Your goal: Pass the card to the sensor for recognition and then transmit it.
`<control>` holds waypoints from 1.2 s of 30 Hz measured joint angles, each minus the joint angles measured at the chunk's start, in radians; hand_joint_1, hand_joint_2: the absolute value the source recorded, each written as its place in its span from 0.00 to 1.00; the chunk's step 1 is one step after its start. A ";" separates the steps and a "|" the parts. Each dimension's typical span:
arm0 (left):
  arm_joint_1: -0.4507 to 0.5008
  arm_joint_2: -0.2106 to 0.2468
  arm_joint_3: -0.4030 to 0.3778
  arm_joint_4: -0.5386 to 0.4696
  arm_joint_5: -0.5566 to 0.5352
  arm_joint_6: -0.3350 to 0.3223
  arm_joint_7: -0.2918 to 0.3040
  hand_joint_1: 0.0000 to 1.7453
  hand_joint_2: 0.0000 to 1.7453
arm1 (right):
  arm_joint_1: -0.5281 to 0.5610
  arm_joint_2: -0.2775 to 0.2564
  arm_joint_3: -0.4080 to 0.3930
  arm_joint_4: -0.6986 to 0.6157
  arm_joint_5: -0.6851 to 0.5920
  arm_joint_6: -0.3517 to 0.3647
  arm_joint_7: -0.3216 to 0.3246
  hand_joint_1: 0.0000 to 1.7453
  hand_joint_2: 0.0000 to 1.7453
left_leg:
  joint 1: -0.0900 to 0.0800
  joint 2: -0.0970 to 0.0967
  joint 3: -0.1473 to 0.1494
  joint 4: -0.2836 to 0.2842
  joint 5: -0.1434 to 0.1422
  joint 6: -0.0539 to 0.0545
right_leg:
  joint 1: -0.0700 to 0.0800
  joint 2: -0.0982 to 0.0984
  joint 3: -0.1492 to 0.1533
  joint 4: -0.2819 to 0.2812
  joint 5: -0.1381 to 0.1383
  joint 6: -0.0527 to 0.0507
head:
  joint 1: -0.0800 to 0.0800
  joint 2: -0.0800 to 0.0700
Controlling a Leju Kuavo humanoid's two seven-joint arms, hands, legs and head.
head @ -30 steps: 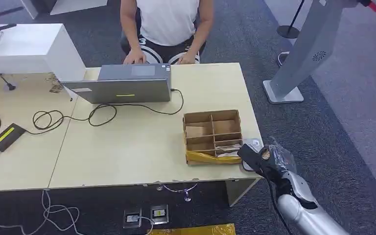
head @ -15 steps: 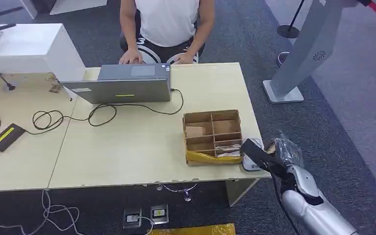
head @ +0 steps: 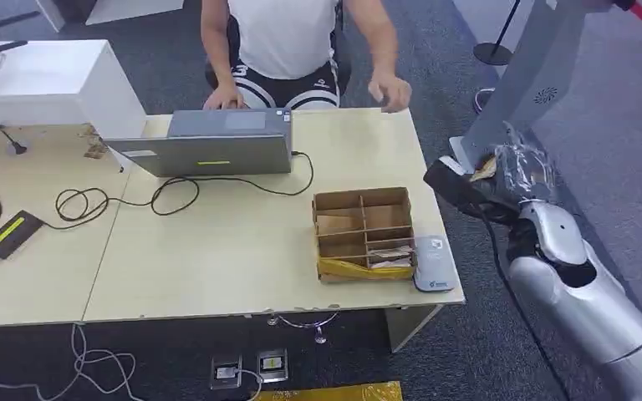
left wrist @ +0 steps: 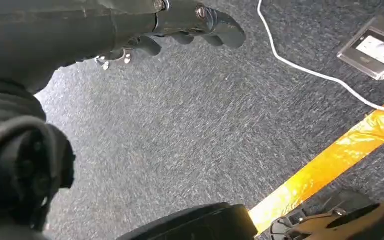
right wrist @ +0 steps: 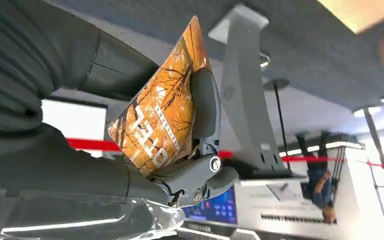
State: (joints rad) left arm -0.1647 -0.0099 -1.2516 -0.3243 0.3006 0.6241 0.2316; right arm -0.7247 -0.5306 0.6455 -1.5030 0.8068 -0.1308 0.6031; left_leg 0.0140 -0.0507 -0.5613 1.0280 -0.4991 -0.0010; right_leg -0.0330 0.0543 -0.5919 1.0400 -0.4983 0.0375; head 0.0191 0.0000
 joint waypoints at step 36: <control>-0.021 0.022 0.001 0.001 -0.102 -0.079 0.027 0.00 0.00 | -0.418 0.324 0.326 0.435 -0.004 0.018 -0.076 1.00 1.00 | 0.001 -0.003 -0.003 0.000 0.001 0.000 | 0.001 -0.002 -0.001 0.001 0.000 0.000 | 0.000 0.000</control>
State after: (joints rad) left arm -0.1855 0.0118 -1.2509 -0.3231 0.1984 0.5447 0.2587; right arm -1.1423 -0.2067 0.9716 -1.0677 0.8026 -0.1125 0.5268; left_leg 0.0151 -0.0542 -0.5640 1.0278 -0.4978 -0.0013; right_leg -0.0321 0.0527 -0.5927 1.0406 -0.4984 0.0372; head 0.0195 0.0000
